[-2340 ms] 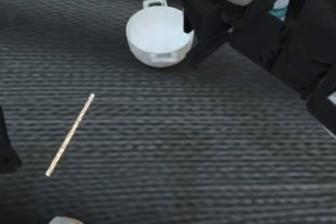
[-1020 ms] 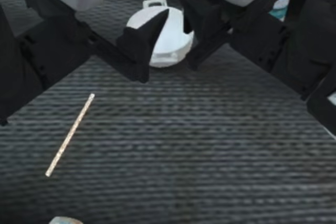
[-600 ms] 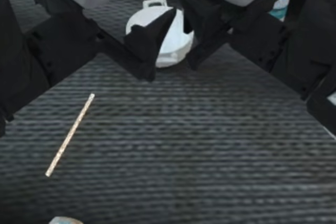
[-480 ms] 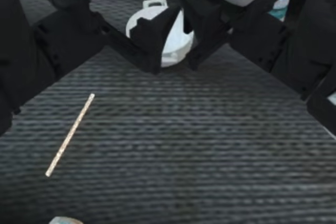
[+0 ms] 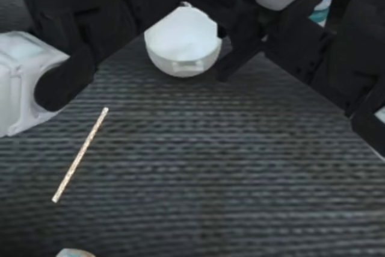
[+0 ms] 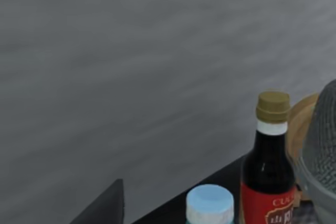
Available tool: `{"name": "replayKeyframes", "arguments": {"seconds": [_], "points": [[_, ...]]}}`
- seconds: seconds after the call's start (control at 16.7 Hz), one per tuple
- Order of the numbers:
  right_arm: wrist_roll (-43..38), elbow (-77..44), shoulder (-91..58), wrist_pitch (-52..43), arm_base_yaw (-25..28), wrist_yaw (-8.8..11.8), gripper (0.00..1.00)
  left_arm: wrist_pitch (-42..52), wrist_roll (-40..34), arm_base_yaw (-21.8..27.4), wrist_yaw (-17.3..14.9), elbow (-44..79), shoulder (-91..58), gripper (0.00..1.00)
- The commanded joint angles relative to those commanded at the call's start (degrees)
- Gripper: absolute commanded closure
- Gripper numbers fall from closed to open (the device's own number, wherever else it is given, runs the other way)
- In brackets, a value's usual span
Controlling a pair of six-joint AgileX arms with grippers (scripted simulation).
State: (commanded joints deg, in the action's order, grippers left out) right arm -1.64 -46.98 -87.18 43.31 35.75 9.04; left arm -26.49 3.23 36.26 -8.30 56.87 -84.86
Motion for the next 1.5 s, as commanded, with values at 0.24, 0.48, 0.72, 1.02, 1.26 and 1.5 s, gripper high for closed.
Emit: {"name": "replayKeyframes", "arguments": {"seconds": [0.24, 0.48, 0.72, 1.02, 1.26, 1.5], "points": [[0.0, 0.0, 0.0, 0.0, 0.0, 0.0, 1.0, -0.4, 0.0, 0.3, 0.2, 1.1, -1.3, 0.0], [0.0, 0.0, 0.0, 0.0, 0.0, 0.0, 1.0, -0.4, 0.0, 0.3, 0.2, 1.1, -1.3, 0.23], [0.0, 0.0, 0.0, 0.0, 0.0, 0.0, 1.0, -0.4, 0.0, 0.3, 0.2, 1.1, -1.3, 0.53], [0.0, 0.0, 0.0, 0.0, 0.0, 0.0, 1.0, -0.4, 0.0, 0.3, 0.2, 1.1, -1.3, 0.9], [0.0, 0.0, 0.0, 0.0, 0.0, 0.0, 1.0, -0.4, 0.0, 0.3, 0.2, 1.1, -1.3, 1.0], [0.0, 0.0, 0.0, 0.0, 0.0, 0.0, 1.0, -0.4, 0.0, 0.3, 0.2, 1.1, -1.3, 1.0]]}}
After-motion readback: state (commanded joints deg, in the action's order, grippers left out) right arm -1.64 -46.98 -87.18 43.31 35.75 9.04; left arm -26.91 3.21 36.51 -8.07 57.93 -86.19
